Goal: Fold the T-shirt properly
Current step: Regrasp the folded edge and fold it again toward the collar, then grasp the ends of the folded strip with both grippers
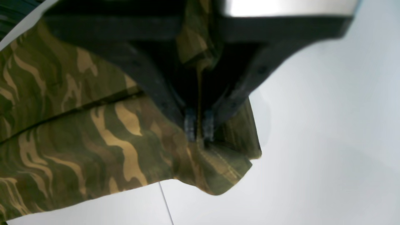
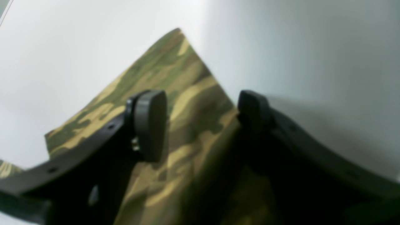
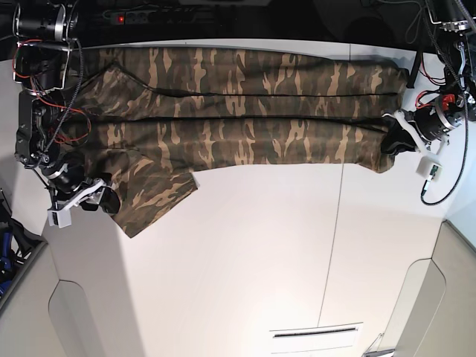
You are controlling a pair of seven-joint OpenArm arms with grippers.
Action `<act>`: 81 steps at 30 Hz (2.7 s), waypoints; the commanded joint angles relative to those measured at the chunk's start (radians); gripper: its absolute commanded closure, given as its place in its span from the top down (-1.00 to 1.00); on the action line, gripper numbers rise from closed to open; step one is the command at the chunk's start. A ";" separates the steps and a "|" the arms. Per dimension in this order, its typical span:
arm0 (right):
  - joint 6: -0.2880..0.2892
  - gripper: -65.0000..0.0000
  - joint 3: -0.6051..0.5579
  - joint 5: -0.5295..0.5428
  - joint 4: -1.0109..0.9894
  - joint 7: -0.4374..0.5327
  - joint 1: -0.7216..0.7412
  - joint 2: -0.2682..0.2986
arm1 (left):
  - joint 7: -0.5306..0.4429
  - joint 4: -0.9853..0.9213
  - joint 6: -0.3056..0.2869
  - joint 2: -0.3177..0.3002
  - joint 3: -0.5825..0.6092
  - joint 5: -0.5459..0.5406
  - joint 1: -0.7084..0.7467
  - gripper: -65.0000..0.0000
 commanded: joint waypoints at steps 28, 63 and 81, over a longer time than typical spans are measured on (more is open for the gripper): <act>0.040 -1.00 0.399 0.451 0.721 -0.534 -0.322 -0.025 | 0.061 0.232 -0.001 -0.041 -0.057 -0.066 0.063 -1.00; 0.028 -0.01 0.613 0.531 0.697 -0.566 -0.598 -0.033 | 0.116 0.269 0.056 -0.031 -0.174 -0.109 0.225 -0.39; 0.042 -1.00 0.615 0.558 0.782 -0.530 -0.597 -0.033 | 0.080 0.189 0.058 0.031 -0.276 -0.144 0.224 0.11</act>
